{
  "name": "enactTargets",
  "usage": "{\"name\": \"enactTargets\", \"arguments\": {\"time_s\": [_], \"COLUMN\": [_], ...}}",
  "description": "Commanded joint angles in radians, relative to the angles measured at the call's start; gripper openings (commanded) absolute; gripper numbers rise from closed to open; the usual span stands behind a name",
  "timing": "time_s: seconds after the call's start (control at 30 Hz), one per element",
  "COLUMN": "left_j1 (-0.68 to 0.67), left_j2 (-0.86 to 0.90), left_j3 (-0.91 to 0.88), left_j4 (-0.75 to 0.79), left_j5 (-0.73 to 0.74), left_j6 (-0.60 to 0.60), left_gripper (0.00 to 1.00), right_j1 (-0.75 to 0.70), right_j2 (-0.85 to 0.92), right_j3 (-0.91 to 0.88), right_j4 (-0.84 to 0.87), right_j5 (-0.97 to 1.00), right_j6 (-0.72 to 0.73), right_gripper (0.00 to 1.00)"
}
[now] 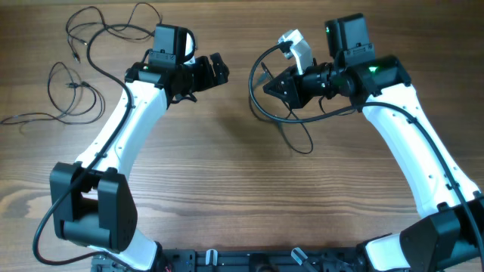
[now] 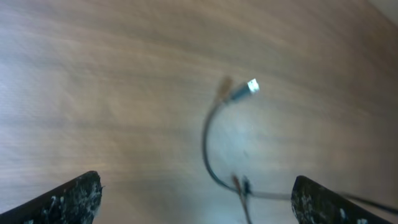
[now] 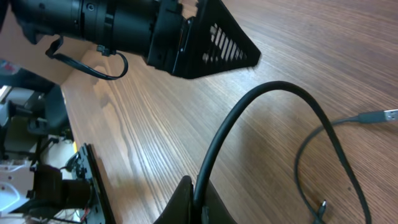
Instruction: Untangle cables
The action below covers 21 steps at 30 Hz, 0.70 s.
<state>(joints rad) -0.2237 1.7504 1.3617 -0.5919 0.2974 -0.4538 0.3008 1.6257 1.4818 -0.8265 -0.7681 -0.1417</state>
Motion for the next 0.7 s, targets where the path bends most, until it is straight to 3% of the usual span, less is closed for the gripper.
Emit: {"name": "enactTargets", "arguments": {"time_s": [0.0,0.03,0.13,0.37,0.67], "left_j1": [0.025,0.063,0.16,0.206,0.097], "left_j2": [-0.002,-0.004,-0.004,-0.004,-0.004], "left_j3": [-0.003,-0.002,-0.002,-0.002,-0.002], "left_j4": [0.058,0.135,0.283,0.285,0.285], "left_j5": [0.304,0.48,0.719,0.93,0.945], "left_j6": [-0.238,-0.33,-0.547,-0.81,-0.846], "left_gripper": [1.0,1.0,1.0,1.0,1.0], "right_j1": [0.024,0.024,0.024,0.035,0.096], "right_j2": [-0.015,-0.013,-0.013,-0.012,-0.012], "right_j3": [0.008,0.008,0.008,0.008,0.008], "right_j4": [-0.004,-0.01,-0.031,-0.014,0.033], "right_j5": [-0.042,-0.042,-0.04,-0.043,-0.011], "right_j6": [-0.042,-0.043,-0.079,-0.094,-0.066], "right_gripper": [0.04,0.04,0.04,0.04,0.04]}}
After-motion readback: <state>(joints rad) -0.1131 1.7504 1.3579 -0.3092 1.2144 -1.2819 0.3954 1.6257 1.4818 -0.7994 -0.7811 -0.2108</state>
